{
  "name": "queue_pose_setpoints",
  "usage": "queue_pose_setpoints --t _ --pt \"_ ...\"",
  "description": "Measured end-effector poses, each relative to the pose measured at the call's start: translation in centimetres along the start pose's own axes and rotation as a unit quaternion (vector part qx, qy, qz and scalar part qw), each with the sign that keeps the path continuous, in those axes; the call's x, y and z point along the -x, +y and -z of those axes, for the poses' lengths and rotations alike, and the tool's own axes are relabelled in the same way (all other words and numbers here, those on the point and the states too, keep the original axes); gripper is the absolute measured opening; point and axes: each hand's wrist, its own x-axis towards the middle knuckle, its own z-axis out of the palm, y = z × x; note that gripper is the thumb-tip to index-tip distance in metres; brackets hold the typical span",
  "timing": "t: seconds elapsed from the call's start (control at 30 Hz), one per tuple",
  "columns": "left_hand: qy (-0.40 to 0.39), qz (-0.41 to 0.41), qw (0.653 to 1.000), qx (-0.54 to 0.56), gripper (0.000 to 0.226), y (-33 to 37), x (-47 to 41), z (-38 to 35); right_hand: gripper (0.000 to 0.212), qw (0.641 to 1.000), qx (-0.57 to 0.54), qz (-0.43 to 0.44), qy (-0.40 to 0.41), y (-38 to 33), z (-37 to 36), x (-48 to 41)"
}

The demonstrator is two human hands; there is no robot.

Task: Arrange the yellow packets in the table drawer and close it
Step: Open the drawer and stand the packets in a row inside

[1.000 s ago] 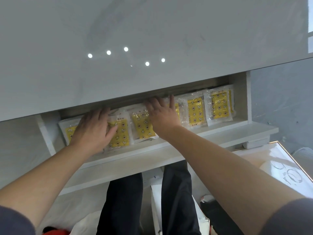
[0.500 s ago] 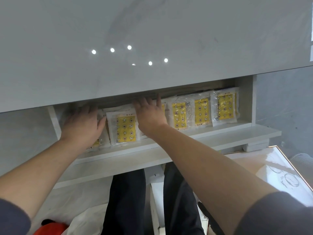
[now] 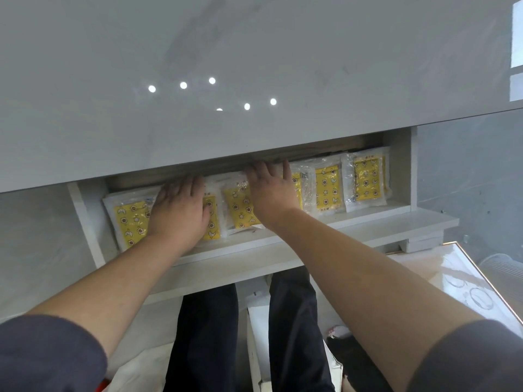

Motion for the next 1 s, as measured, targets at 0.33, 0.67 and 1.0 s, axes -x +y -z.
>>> queue_pose_setpoints --t 0.33,0.67,1.0 --pt "-0.007 -0.015 0.999 0.045 0.069 5.1 -2.3 1.5 0.069 1.0 -0.007 -0.025 0.016 3.7 0.7 0.6" --pt "0.002 0.004 0.999 0.049 0.048 10.5 -4.8 2.2 0.065 0.999 -0.004 -0.038 0.033 10.8 -0.5 1.4" --pt "0.05 -0.033 0.994 0.088 0.05 15.9 -6.3 1.7 0.065 0.997 0.009 -0.071 0.001 18.6 -0.1 2.5"
